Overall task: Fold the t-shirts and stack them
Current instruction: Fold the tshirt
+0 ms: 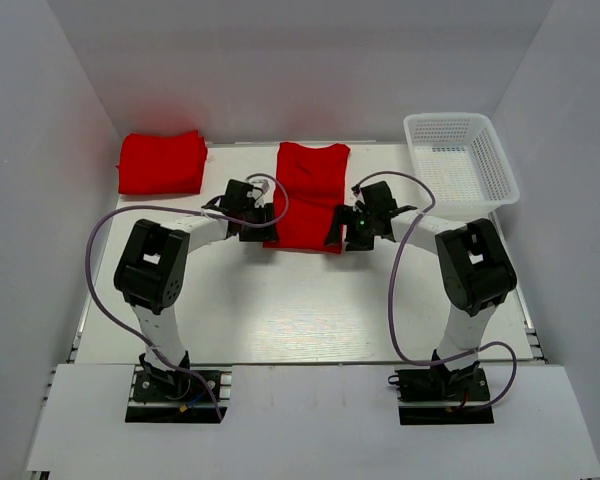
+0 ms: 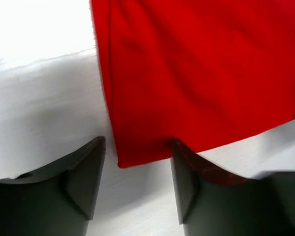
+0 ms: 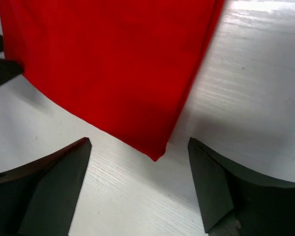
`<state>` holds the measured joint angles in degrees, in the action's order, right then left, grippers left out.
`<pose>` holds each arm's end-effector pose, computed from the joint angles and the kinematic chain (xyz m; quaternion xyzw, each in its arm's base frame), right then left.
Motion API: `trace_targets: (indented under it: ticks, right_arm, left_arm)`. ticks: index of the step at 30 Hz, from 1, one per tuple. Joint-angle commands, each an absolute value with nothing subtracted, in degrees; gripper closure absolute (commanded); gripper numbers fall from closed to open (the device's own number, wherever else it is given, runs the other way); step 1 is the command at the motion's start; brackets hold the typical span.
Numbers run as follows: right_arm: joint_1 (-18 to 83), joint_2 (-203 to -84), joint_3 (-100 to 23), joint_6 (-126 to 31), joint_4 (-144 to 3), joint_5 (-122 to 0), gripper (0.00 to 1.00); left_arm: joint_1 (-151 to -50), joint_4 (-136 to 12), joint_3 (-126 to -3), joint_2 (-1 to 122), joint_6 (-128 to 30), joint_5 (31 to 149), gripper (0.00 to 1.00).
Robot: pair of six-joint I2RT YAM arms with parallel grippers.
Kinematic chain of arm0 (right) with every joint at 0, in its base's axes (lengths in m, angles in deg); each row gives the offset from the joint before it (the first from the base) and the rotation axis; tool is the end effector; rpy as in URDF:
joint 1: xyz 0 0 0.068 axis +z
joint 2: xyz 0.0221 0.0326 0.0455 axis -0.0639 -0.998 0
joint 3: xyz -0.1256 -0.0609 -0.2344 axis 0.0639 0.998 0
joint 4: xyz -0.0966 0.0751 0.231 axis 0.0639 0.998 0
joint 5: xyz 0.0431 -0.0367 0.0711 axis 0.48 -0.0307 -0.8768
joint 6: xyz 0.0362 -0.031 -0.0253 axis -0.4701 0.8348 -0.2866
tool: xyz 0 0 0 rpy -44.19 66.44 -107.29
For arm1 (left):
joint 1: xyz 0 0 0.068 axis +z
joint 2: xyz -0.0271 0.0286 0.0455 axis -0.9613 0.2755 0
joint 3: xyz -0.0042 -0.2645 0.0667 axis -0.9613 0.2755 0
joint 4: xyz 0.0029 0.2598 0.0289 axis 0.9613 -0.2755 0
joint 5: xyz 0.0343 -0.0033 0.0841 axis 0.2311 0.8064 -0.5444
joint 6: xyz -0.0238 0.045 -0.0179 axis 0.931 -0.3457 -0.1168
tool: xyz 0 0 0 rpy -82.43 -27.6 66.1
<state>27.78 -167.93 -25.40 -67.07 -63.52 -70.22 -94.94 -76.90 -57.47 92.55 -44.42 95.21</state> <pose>0.3423 0.1646 0.1632 -0.0312 0.9312 0.2677 0.2455 0.3539 -0.1441 0.1564 0.0702 0.9453 -0.2001 0.2477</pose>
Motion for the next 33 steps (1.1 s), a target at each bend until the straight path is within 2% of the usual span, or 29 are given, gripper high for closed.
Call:
trace_targets:
  ticks: [1,4,5,7,8,9,16,23,28,33]
  right_arm:
    - [28.01,-170.44,-25.90,-68.19,-64.56,-72.05,0.18]
    - [28.10,-170.63,-25.37,-68.54,-65.26,-73.10,0.34]
    - [28.10,-170.89,-25.37,-68.54,-65.27,-73.11,0.51]
    - [28.01,-170.89,-25.37,-68.54,-65.09,-73.54,0.71]
    - [28.01,-170.28,-25.29,-68.45,-65.26,-73.37,0.90]
    - [28.18,-170.01,-24.94,-68.54,-65.27,-73.54,0.98]
    - [28.62,-157.98,-18.18,-66.78,-61.76,-71.61,1.00]
    - [31.17,-138.93,-6.22,-64.94,-50.87,-75.30,1.00]
    - [32.40,-128.47,-8.40,-63.62,-38.84,-77.23,1.00]
    - [32.58,-126.50,-15.26,-62.65,-36.00,-74.34,1.00]
  left_arm:
    - [-95.80,-75.62,-55.92,94.52,-44.87,97.55,0.38]
    - [-96.41,-74.75,-54.52,95.06,-44.87,98.08,0.56]
    - [-96.42,-74.74,-54.51,95.06,-44.87,98.08,0.67]
    - [-96.42,-74.74,-53.46,94.36,-44.35,98.08,0.82]
    - [-96.42,-74.74,-53.46,94.36,-44.35,98.08,1.00]
    - [-96.42,-74.74,-52.85,92.62,-43.74,98.08,1.00]
    - [-96.95,-72.81,-43.11,78.29,-40.31,98.08,1.00]
    - [-99.06,-82.97,-31.31,56.68,-35.21,104.40,1.00]
    - [-99.58,-91.61,-33.41,44.01,-32.93,106.60,1.00]
    - [-99.58,-95.83,-41.66,41.36,-32.92,103.01,1.00]
